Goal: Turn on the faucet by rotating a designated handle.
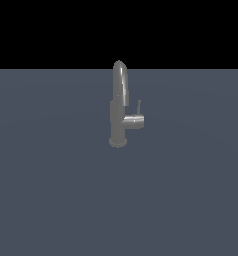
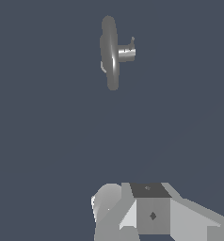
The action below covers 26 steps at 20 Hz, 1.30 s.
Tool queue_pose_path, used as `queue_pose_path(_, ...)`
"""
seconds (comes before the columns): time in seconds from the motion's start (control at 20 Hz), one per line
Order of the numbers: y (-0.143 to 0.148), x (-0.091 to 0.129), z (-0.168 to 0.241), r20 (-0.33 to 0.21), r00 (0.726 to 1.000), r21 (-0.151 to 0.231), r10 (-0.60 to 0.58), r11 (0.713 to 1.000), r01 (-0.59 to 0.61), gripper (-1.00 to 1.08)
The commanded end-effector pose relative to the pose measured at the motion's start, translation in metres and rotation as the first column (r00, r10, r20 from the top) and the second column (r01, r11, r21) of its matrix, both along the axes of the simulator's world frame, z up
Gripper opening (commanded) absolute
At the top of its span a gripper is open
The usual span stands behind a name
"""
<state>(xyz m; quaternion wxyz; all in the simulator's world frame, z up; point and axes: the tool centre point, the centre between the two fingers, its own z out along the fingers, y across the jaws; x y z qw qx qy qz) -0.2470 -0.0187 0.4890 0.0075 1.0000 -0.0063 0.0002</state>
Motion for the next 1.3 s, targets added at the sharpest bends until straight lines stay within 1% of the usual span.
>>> queue_pose_path(0.0,0.000,0.000,0.000,0.000,1.000,0.000,0.000,1.000,0.000,-1.00)
queue_pose_path(0.3,0.000,0.005,0.000,-0.011,1.000,0.010,-0.011,1.000,0.011,-1.00)
queue_pose_path(0.65,0.002,0.023,-0.003,-0.055,0.997,0.048,-0.049,0.997,0.052,-1.00)
queue_pose_path(0.95,0.003,0.049,-0.007,-0.122,0.987,0.101,-0.103,0.988,0.115,-1.00)
queue_pose_path(1.25,0.002,0.083,-0.015,-0.210,0.964,0.161,-0.164,0.967,0.199,-1.00)
